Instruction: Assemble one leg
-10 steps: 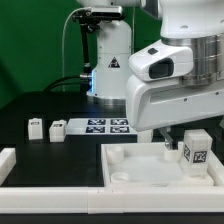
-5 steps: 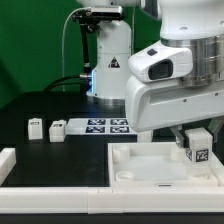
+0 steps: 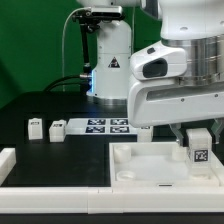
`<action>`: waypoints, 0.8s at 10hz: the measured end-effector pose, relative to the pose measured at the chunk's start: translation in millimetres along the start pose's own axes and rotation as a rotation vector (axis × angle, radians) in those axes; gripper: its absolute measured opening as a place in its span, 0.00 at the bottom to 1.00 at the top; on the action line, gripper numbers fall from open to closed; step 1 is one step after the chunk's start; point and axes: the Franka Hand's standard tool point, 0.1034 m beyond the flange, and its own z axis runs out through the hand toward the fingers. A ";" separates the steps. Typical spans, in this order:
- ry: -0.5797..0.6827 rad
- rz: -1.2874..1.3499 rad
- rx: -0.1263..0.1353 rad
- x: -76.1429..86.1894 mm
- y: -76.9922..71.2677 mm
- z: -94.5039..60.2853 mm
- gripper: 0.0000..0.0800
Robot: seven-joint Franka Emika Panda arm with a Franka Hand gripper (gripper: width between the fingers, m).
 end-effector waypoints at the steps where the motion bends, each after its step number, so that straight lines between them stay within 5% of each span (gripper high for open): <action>1: 0.014 0.155 0.013 0.6 -1.0 0.7 0.37; 8: 0.024 1.015 0.028 -1.1 -10.4 4.3 0.37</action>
Offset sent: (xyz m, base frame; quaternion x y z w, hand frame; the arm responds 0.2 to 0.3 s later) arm -0.0032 0.0018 0.0021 -0.0051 0.0172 0.3450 0.9384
